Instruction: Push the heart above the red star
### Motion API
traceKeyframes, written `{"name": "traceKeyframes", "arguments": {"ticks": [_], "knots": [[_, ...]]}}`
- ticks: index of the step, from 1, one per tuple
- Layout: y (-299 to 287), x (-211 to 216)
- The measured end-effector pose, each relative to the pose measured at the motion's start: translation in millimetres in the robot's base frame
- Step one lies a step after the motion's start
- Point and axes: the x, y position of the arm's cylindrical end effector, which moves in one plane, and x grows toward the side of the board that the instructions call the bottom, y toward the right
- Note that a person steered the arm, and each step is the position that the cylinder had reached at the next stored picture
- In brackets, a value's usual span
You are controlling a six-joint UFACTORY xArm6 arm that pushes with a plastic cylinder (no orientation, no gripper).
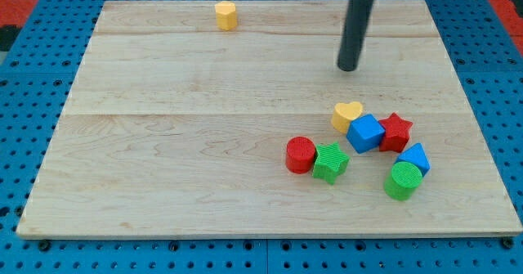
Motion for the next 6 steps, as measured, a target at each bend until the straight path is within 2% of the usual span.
{"name": "traceKeyframes", "arguments": {"ticks": [1, 2, 3, 4, 5, 6], "knots": [[54.7, 37.0], [54.7, 91.2], [16.6, 125.8], [-61.4, 115.4], [-78.7, 93.7], [-54.9, 89.3]]}}
